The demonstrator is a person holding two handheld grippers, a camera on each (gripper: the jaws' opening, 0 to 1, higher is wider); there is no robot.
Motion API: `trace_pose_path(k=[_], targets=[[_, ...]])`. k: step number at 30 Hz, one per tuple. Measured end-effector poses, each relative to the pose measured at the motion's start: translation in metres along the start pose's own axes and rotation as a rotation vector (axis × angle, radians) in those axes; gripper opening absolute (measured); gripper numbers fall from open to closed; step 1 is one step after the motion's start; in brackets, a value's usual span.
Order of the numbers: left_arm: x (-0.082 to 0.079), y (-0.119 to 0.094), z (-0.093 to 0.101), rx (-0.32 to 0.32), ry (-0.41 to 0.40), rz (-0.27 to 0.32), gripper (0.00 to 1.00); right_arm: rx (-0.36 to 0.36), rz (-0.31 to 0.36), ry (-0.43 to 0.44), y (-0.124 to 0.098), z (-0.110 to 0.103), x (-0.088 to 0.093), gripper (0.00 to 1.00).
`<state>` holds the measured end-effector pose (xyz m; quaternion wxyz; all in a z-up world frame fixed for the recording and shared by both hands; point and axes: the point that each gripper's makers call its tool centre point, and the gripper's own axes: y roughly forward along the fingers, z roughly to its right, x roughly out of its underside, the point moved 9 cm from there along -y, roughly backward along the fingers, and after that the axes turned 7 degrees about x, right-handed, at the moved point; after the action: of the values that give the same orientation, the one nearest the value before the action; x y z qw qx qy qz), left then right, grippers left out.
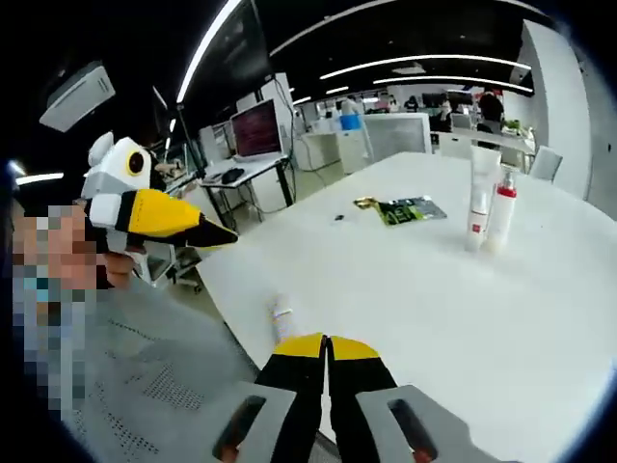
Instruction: Arrange the skincare products in the storage area until every visible bottle or jar stands upright without overlapping.
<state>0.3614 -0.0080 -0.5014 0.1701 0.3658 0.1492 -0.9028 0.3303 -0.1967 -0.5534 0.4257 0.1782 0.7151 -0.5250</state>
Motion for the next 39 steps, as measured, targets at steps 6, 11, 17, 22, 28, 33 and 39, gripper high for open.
trace_pose_path(k=[6,11,17,22,28,33,39], targets=[[-0.016,-0.012,-0.002,-0.006,0.204,-0.082,0.33,0.0,-0.058,-0.082,0.003,-0.015,0.0,0.0],[-0.019,-0.024,-0.019,-0.061,0.44,-0.247,0.32,0.005,-0.11,-0.126,0.011,-0.028,0.0,0.0],[-0.006,-0.034,-0.035,-0.164,0.705,-0.418,0.41,-0.014,-0.174,-0.201,0.036,-0.044,-0.007,0.13],[0.008,-0.034,-0.041,-0.158,0.682,-0.393,0.43,-0.047,-0.288,-0.293,0.063,-0.048,-0.005,0.31],[0.021,-0.028,-0.05,-0.2,0.67,-0.425,0.41,-0.093,-0.425,-0.379,0.091,-0.048,0.003,0.35],[0.021,-0.033,-0.063,-0.261,0.671,-0.445,0.35,-0.119,-0.457,-0.432,0.111,-0.046,0.007,0.32],[0.022,-0.031,-0.07,-0.287,0.642,-0.469,0.34,-0.166,-0.495,-0.454,0.124,-0.053,0.016,0.28]])
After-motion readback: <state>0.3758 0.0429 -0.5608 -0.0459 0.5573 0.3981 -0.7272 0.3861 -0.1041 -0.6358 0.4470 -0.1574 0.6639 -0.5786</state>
